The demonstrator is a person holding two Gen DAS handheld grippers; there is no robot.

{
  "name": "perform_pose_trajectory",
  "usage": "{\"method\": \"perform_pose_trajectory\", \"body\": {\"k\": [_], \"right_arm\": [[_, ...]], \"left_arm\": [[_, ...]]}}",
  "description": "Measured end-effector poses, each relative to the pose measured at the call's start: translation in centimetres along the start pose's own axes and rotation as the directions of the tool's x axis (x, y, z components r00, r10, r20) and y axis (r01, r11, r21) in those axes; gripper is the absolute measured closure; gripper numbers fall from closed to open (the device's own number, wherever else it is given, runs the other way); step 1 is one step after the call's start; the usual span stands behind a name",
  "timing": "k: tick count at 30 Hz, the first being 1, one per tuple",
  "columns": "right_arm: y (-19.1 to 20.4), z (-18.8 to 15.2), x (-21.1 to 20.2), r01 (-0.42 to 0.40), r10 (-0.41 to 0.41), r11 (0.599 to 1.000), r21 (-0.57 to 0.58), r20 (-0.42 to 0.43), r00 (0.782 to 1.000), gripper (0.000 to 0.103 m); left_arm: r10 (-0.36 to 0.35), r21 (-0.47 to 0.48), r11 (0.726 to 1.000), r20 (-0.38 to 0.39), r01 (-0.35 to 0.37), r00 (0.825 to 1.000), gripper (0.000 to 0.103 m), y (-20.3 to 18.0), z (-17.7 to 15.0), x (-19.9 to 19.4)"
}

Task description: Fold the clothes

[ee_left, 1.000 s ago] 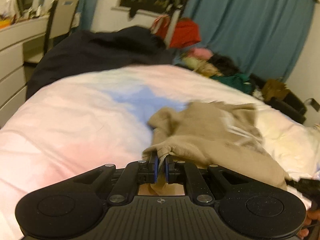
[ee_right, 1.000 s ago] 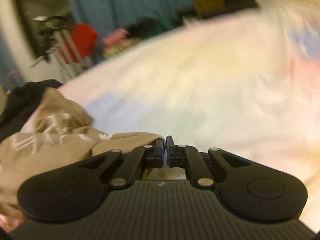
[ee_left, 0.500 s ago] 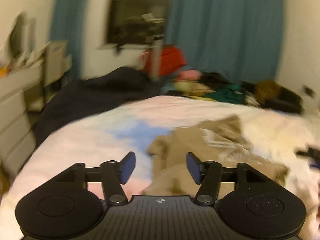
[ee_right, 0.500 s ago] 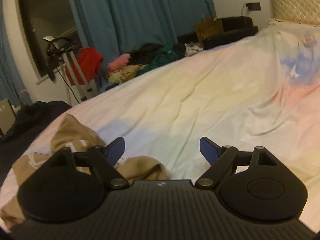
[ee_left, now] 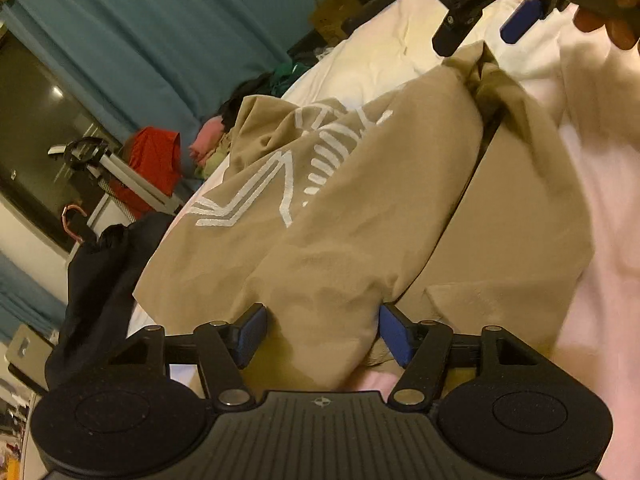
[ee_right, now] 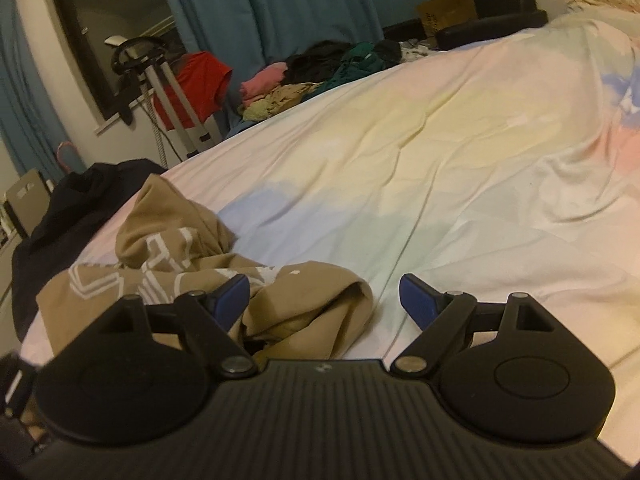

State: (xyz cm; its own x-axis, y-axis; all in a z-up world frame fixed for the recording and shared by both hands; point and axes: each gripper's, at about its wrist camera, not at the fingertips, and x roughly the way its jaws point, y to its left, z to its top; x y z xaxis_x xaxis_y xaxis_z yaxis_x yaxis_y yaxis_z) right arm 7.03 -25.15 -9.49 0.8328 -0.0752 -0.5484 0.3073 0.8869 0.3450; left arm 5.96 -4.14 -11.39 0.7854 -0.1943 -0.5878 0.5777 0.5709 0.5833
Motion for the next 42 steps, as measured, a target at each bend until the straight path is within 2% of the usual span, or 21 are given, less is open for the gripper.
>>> {"method": "perform_pose_trajectory", "body": {"k": [1, 3, 5, 6, 7, 9, 11, 12, 15, 17, 21, 23, 26, 29, 31, 34, 35, 36, 38, 41, 42], "right_arm": [[0.2, 0.0, 0.1, -0.002, 0.002, 1.0, -0.011, 0.002, 1.0, 0.019], [1.0, -0.2, 0.1, -0.026, 0.027, 0.999, -0.038, 0.02, 0.999, 0.019], [1.8, -0.3, 0.1, -0.051, 0.054, 0.997, -0.065, 0.038, 0.998, 0.019], [2.2, -0.4, 0.1, -0.064, 0.067, 0.995, -0.079, 0.046, 0.997, 0.019], [2.6, -0.5, 0.1, -0.076, 0.081, 0.993, -0.093, 0.055, 0.995, 0.019], [3.4, -0.8, -0.4, -0.097, 0.109, 0.986, -0.132, 0.087, 0.99, 0.019], [4.3, -1.0, -1.0, -0.131, 0.155, 0.975, -0.179, 0.125, 0.98, 0.019], [4.8, -1.1, -1.3, -0.151, 0.181, 0.968, -0.203, 0.14, 0.973, 0.019], [6.3, -1.8, -2.2, -0.217, 0.276, 0.928, -0.304, 0.169, 0.946, 0.019], [7.8, -2.7, -2.7, -0.249, 0.338, 0.883, -0.399, 0.169, 0.926, 0.019], [10.5, -4.9, -3.4, -0.298, 0.443, 0.748, -0.593, 0.111, 0.89, 0.019], [11.7, -6.2, -3.1, -0.28, 0.434, 0.693, -0.664, 0.074, 0.898, 0.019], [12.5, -7.7, -2.0, -0.239, 0.367, 0.628, -0.74, 0.011, 0.93, 0.019], [12.6, -8.6, -0.8, -0.225, 0.294, 0.594, -0.772, -0.051, 0.954, 0.019], [12.5, -8.5, -0.8, -0.194, 0.271, 0.603, -0.774, -0.029, 0.962, 0.02], [11.3, -6.8, -2.0, -0.146, 0.296, 0.695, -0.704, 0.095, 0.951, 0.025], [10.7, -5.9, -2.6, -0.142, 0.308, 0.734, -0.664, 0.139, 0.941, 0.035], [10.0, -4.9, -3.3, -0.14, 0.317, 0.771, -0.622, 0.184, 0.931, 0.053], [8.7, -3.0, -4.6, -0.141, 0.326, 0.836, -0.53, 0.273, 0.905, 0.075], [6.5, -0.1, -5.4, -0.19, 0.323, 0.91, -0.37, 0.343, 0.882, 0.075], [6.0, 0.7, -5.0, -0.196, 0.313, 0.921, -0.336, 0.343, 0.885, 0.075]], "left_arm": [[-0.024, -0.049, 0.999, -0.002, 0.024, 1.0, 0.053, 0.8, 0.0, 0.2], [-0.042, -0.125, 0.991, 0.016, 0.044, 0.999, 0.077, 2.3, 0.0, 0.0], [-0.068, -0.246, 0.966, 0.065, 0.082, 0.996, 0.084, 4.5, 0.1, -0.5], [-0.085, -0.327, 0.939, 0.091, 0.11, 0.992, 0.086, 5.8, 0.0, -0.7], [-0.102, -0.419, 0.896, 0.127, 0.146, 0.987, 0.087, 7.2, -0.3, -1.2], [-0.143, -0.573, 0.78, 0.226, 0.251, 0.963, 0.09, 10.3, -1.3, -1.9], [-0.18, -0.662, 0.65, 0.343, 0.373, 0.922, 0.091, 13.0, -2.6, -2.8], [-0.186, -0.684, 0.597, 0.391, 0.42, 0.901, 0.091, 13.9, -3.2, -3.1], [-0.169, -0.715, 0.494, 0.48, 0.496, 0.861, 0.091, 16.0, -4.3, -4.1], [-0.151, -0.72, 0.452, 0.52, 0.526, 0.841, 0.092, 16.9, -4.7, -4.4], [-0.118, -0.716, 0.427, 0.562, 0.552, 0.819, 0.092, 17.8, -5.2, -5.5], [-0.097, -0.72, 0.415, 0.572, 0.556, 0.814, 0.092, 17.9, -5.5, -6.1], [-0.065, -0.733, 0.387, 0.583, 0.559, 0.81, 0.092, 18.3, -6.4, -7.1], [-0.026, -0.745, 0.351, 0.598, 0.567, 0.801, 0.092, 19.0, -7.3, -7.9], [-0.002, -0.754, 0.342, 0.596, 0.561, 0.803, 0.092, 19.5, -7.6, -8.3], [0.014, -0.763, 0.343, 0.587, 0.547, 0.81, 0.092, 19.9, -8.1, -9.0], [0.014, -0.767, 0.348, 0.579, 0.539, 0.815, 0.092, 19.9, -8.1, -9.1], [0.013, -0.771, 0.354, 0.57, 0.529, 0.822, 0.092, 19.9, -8.0, -9.1], [0.003, -0.773, 0.369, 0.556, 0.516, 0.831, 0.092, 19.8, -7.9, -9.1], [-0.061, -0.745, 0.415, 0.55, 0.522, 0.833, 0.091, 19.0, -7.1, -8.9], [-0.081, -0.737, 0.432, 0.544, 0.521, 0.835, 0.091, 18.6, -6.8, -8.8]]}}
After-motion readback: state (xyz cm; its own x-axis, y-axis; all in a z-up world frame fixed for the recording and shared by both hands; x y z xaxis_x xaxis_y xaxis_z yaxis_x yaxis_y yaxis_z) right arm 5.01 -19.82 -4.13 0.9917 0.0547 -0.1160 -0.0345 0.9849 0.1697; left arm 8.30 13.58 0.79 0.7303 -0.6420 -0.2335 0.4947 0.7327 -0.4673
